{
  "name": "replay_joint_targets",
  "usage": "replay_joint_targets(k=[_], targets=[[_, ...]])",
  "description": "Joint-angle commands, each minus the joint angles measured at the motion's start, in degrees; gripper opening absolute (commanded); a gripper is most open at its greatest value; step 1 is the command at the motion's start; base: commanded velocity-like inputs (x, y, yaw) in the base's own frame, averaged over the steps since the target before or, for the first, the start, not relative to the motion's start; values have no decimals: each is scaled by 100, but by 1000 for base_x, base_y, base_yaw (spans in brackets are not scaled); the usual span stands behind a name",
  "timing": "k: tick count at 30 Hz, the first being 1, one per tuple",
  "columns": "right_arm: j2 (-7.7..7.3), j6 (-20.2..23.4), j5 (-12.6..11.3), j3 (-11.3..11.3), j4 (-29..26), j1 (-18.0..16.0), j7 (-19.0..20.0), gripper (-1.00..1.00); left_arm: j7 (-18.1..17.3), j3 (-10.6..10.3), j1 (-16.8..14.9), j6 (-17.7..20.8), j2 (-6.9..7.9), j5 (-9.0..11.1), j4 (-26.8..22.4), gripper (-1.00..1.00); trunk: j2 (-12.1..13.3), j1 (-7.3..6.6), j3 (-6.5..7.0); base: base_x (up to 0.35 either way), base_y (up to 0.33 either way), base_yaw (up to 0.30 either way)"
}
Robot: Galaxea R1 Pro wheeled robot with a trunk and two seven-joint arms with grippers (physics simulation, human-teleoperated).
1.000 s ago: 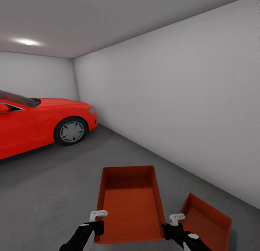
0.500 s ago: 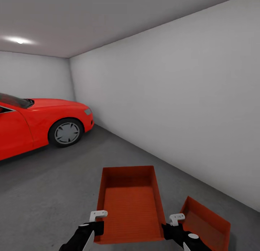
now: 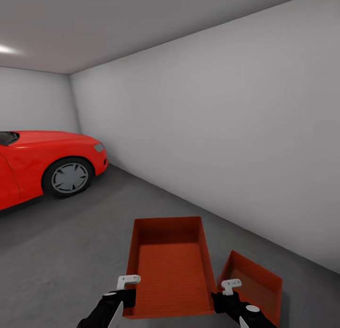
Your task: Move the two storage containers from the living room to the garage. In the garage, place one container on the floor and stack the other container on top of it (either order is fine).
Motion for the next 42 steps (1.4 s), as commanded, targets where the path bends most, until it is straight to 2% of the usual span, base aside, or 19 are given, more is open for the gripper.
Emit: replay_joint_targets(k=[1, 42], targets=[[57, -8, -56, 96, 16, 1, 130, -100, 13, 117, -4, 13, -15, -54, -166, -100, -9, 2, -9, 0, 0, -294], [57, 1, -63, 84, 16, 1, 136, -100, 11, 117, -4, 13, -9, -54, -166, -100, -9, 2, -9, 0, 0, -299]])
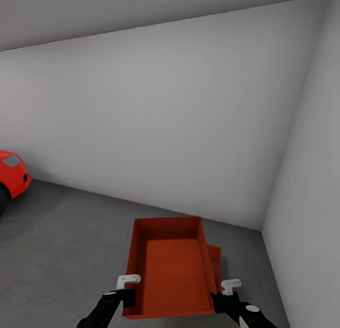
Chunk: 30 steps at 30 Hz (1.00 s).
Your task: Move the two storage containers from the living room to the garage. In the garage, place one container on the floor and stack the other container on top of it (either order is fine).
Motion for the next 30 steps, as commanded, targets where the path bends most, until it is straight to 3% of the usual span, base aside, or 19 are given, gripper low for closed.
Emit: replay_joint_targets(k=[1, 24, 30], targets=[[48, -7, -57, 94, 15, 1, 138, -100, 12, 122, -4, -37, -13, -39, -129, -100, -9, 2, -9, 24, 0, -299], [48, -7, -57, 96, 15, 1, 138, -100, 16, 122, -4, -37, -13, -42, -133, -100, -9, 2, -9, 292, 0, -299], [48, -7, -57, 103, 15, 1, 138, -100, 12, 122, -4, -37, -13, -39, -129, -100, -9, 2, -31, 47, 0, -232]])
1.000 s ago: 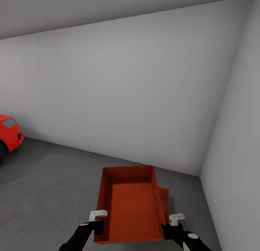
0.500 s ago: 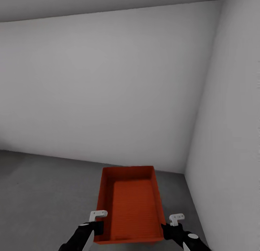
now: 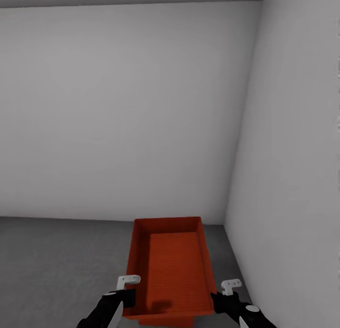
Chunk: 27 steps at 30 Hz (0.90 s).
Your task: Move the two storage containers from the living room to the garage. In the garage, place one container on the floor and stack the other container on top of it (either order is fine).
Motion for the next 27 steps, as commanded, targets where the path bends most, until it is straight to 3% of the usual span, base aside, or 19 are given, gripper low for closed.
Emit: replay_joint_targets(k=[1, 9, 27], targets=[[51, -7, -58, 93, 13, 1, 140, -100, 12, 120, -6, -13, -14, -52, -155, -100, -11, 2, -19, 2, 0, -147], [51, -7, -57, 95, 13, 1, 140, -100, 14, 120, -6, -14, -14, -56, -157, -100, -11, 2, -45, 36, 26, -52], [51, -7, -49, 95, 13, 1, 140, -100, 19, 120, -6, -13, -14, -60, -155, -100, -11, 2, -45, 252, 142, 0]])
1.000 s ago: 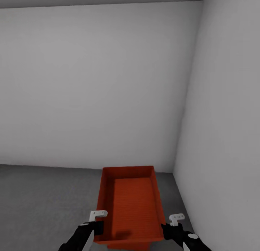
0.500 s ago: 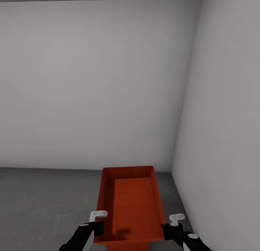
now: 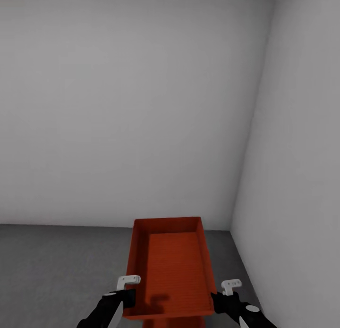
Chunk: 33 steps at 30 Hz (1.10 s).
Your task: Move the two storage containers from the living room to the garage. In the garage, place one container on the floor and stack the other container on top of it (either order is fine).
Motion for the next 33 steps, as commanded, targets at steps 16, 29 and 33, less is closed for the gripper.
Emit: replay_joint_targets(k=[16, 29, 33], targets=[[55, -7, -56, 92, 12, 1, 137, -100, 11, 124, -7, 8, -14, -76, -176, -100, -11, 5, -21, 36, 12, 0], [55, -7, -61, 92, 12, 1, 137, -100, 12, 124, -7, 8, -14, -79, -174, -100, -11, 5, -78, 71, 0, -7], [55, -7, -59, 92, 12, 1, 137, -100, 14, 124, -7, 8, -14, -80, -174, -100, -11, 5, -79, 298, 0, -1]])
